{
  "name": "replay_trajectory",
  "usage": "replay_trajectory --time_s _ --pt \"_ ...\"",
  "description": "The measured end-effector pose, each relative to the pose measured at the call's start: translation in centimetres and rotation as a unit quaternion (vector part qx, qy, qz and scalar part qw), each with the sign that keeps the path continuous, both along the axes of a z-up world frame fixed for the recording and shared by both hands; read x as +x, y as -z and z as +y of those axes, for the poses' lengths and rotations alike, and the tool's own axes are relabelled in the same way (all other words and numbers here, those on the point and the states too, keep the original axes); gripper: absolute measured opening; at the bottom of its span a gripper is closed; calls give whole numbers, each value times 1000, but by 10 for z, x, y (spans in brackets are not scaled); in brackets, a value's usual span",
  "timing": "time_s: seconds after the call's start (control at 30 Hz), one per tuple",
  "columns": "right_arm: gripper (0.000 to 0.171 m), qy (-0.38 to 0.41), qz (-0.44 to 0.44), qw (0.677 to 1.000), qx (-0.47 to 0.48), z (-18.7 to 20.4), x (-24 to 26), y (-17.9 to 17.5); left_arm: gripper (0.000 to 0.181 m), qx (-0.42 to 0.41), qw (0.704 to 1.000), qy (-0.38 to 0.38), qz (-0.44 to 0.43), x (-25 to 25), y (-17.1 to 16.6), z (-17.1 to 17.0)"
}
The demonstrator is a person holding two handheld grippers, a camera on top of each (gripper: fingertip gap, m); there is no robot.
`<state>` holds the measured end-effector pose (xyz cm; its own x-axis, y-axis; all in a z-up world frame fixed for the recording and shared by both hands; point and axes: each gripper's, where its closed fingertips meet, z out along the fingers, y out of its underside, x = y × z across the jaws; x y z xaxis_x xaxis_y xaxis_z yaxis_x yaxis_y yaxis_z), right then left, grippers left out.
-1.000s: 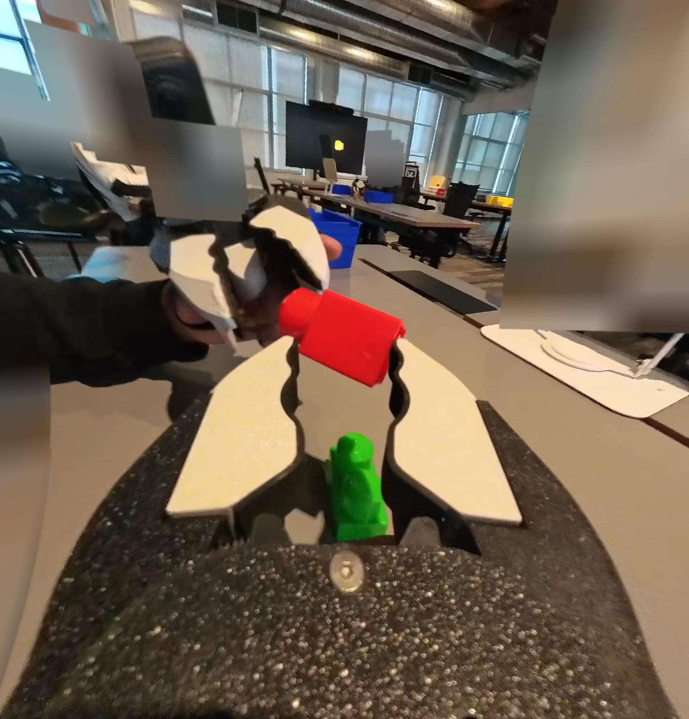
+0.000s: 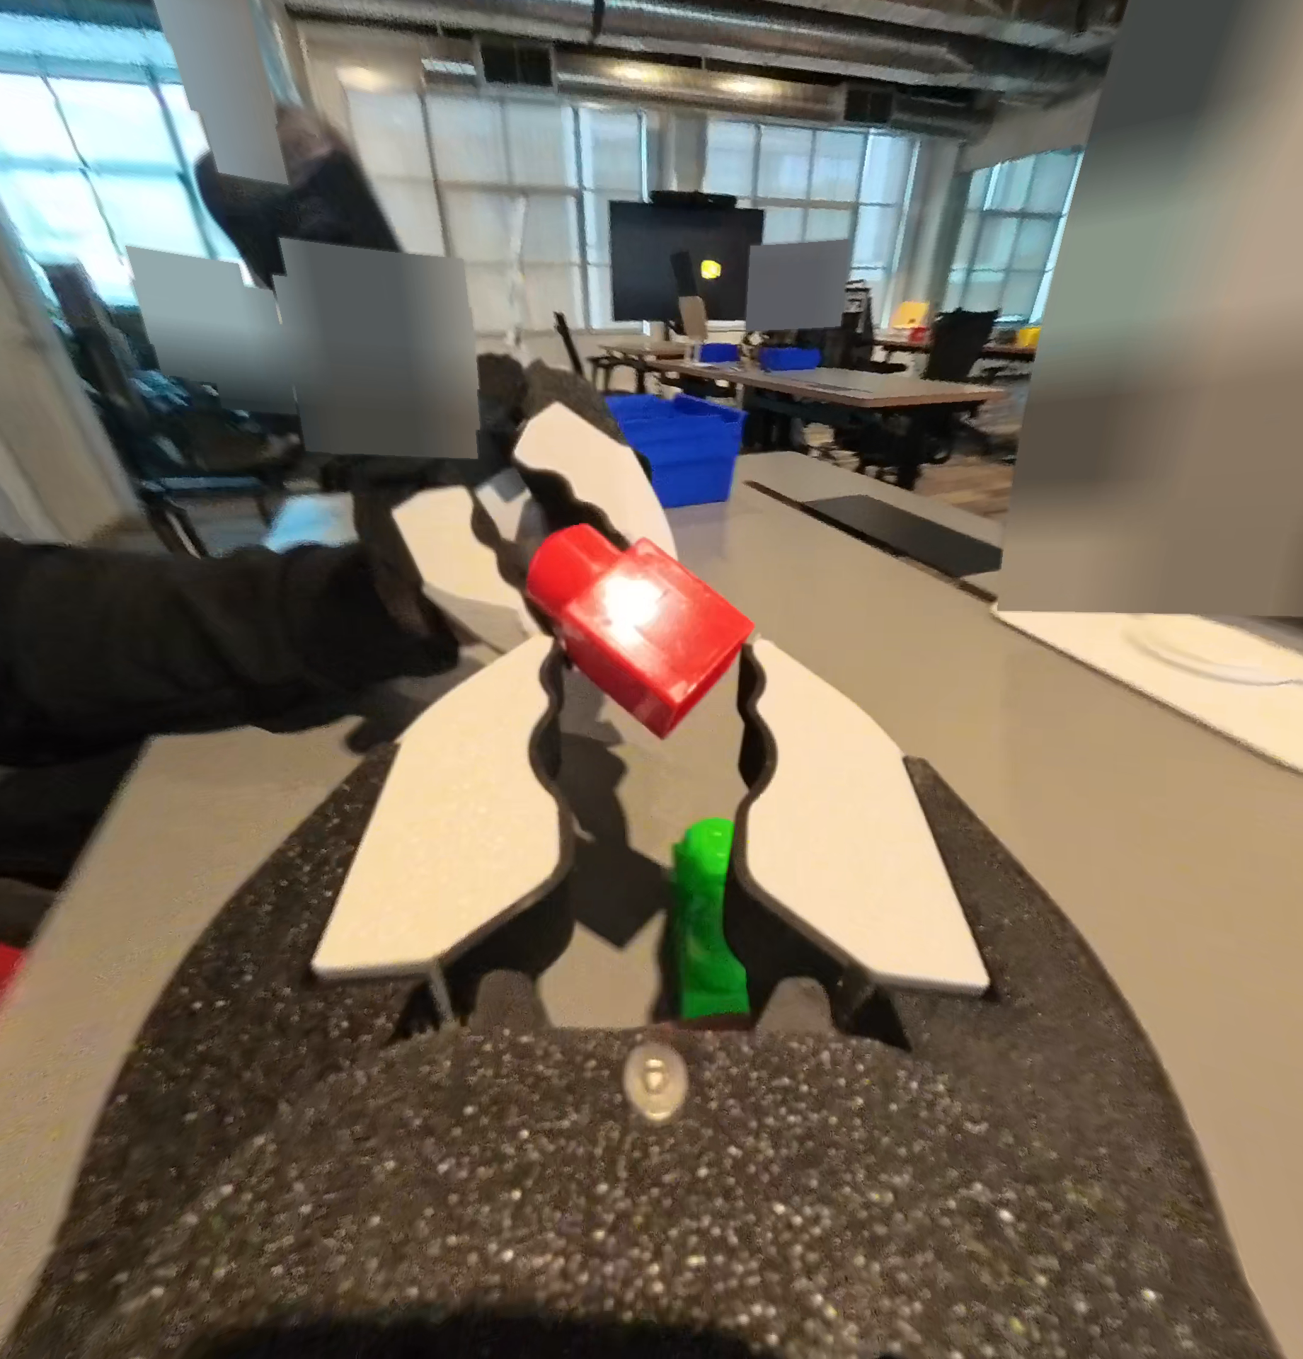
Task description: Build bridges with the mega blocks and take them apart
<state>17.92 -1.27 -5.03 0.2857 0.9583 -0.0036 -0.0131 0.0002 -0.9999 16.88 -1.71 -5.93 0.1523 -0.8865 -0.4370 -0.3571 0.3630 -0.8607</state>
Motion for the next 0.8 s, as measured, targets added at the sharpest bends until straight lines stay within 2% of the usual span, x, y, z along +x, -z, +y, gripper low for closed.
replay_trajectory --time_s 0.13,0.23,0.57,0.63,0.8 --pt "47 29 -63 991 117 -4 4 -1 33 -135 990 15 33 -10 15 2" --pt "47 21 -103 983 151 -11 -2 7 33 -176 982 34 64 -15 27 -3" --pt "42 -47 -184 973 130 -30 -19 41 33 -151 977 96 114 -6 33 -32" --pt "37 -41 -198 970 132 -28 -20 46 33 -149 978 93 117 -5 35 -31" --pt "36 -22 -186 976 113 -19 -14 40 32 -162 981 68 82 -3 29 -20"
